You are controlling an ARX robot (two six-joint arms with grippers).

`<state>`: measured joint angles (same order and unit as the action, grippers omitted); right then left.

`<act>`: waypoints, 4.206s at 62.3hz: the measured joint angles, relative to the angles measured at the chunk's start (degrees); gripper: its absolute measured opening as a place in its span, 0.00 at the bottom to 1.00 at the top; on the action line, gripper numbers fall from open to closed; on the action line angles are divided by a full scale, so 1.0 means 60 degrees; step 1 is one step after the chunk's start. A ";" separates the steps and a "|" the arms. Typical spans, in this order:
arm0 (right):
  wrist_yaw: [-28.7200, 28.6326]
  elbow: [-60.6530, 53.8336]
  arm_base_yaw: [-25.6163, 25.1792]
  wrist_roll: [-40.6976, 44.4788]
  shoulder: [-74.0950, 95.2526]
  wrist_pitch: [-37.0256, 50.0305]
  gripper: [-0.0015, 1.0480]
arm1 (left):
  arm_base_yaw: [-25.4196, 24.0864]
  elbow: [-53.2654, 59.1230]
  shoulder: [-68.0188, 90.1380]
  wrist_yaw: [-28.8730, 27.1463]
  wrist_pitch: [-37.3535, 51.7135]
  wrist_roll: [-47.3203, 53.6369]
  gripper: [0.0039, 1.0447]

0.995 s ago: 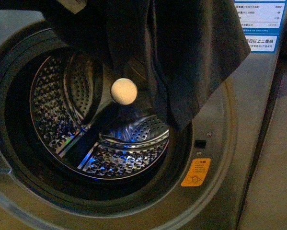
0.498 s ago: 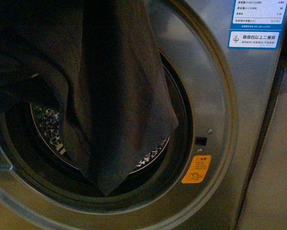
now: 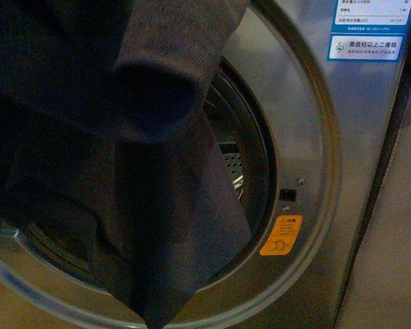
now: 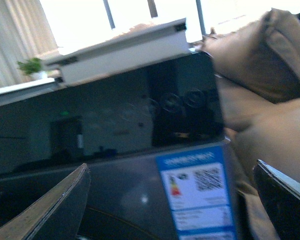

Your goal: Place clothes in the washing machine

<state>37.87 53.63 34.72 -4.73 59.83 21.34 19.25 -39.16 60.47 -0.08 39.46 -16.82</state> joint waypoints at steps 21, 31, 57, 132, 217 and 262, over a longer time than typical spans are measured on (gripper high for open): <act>-0.2051 -0.2073 -0.1249 0.0634 -0.1126 -0.1534 0.68 | -0.0076 0.0718 0.0583 0.0011 0.0514 0.0000 0.12; -0.2761 -0.3614 -0.2142 0.0721 -0.2248 -0.1035 0.46 | -0.0080 0.0794 0.1107 -0.0025 0.0878 -0.0040 0.12; -0.4401 -0.6349 -0.3803 0.0776 -0.4171 -0.0397 0.02 | -0.0004 0.1060 0.2885 -0.0058 0.1869 -0.0204 0.12; -0.6295 -0.8896 -0.5767 0.0780 -0.7836 -0.1421 0.02 | -0.0543 -0.3665 0.9956 -0.0608 0.2036 0.0841 0.12; -0.6298 -0.8888 -0.5767 0.0783 -0.9930 -0.3552 0.02 | -0.0987 -1.3588 1.4633 -0.1749 -0.3432 0.2805 0.11; -0.6298 -0.8888 -0.5767 0.0780 -0.9930 -0.3552 0.02 | -0.1406 -1.0801 1.4360 -0.1366 -0.3337 0.3377 0.37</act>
<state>0.08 0.30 0.12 -0.05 0.25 0.03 10.81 -103.96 146.63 -8.27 19.44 3.44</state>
